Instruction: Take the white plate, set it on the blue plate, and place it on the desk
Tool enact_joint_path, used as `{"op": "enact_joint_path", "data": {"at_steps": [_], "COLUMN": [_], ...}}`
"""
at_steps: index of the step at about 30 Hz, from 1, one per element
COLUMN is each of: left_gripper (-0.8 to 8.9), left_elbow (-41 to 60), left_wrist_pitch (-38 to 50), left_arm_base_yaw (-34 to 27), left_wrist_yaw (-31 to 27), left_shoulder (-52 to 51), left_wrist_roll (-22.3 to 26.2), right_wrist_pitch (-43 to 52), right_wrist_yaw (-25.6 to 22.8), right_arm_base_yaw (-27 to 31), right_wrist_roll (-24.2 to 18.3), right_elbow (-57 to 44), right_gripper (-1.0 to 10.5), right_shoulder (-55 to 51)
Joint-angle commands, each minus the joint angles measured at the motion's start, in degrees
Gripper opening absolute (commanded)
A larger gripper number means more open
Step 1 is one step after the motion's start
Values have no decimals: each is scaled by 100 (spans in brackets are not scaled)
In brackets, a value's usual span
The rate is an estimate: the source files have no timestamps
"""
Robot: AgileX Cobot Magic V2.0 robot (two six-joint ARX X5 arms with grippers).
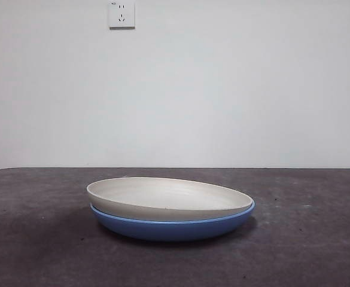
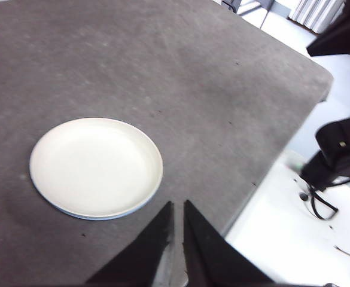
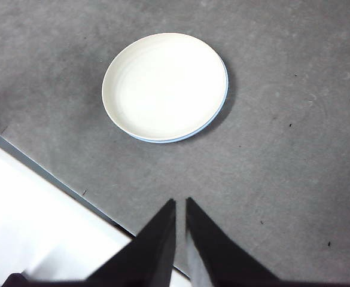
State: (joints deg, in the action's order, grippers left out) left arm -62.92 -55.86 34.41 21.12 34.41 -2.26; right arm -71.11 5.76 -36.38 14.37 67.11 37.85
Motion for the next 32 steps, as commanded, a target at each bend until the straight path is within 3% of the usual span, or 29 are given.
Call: {"op": "enact_joint_path", "data": {"at_steps": [1, 11, 17, 24, 32], "left_gripper": [25, 25, 25, 25, 25], "left_elbow": [-39, 57, 1314, 3357, 5066], "left_wrist_pitch": [57, 328, 2096, 3801, 4275], "left_arm_base_yaw": [-278, -2640, -3595, -3853, -3851], "left_wrist_yaw": [-4, -2, -586, -1832, -2011], "left_shoulder": [-55, -164, -533, -1526, -2649], "left_wrist_roll": [7, 142, -85, -188, -199], "right_wrist_pitch": [63, 85, 83, 83, 83], "right_wrist_yaw": [-24, -24, -24, -24, -24], "right_arm_base_yaw": [-52, -52, -52, -52, -52], "right_wrist_roll": [0, 0, -2, 0, 0], "right_elbow": [61, 61, 61, 61, 61], "right_gripper": [24, 24, 24, 24, 24], "right_shoulder": [22, 22, 22, 22, 22]}}
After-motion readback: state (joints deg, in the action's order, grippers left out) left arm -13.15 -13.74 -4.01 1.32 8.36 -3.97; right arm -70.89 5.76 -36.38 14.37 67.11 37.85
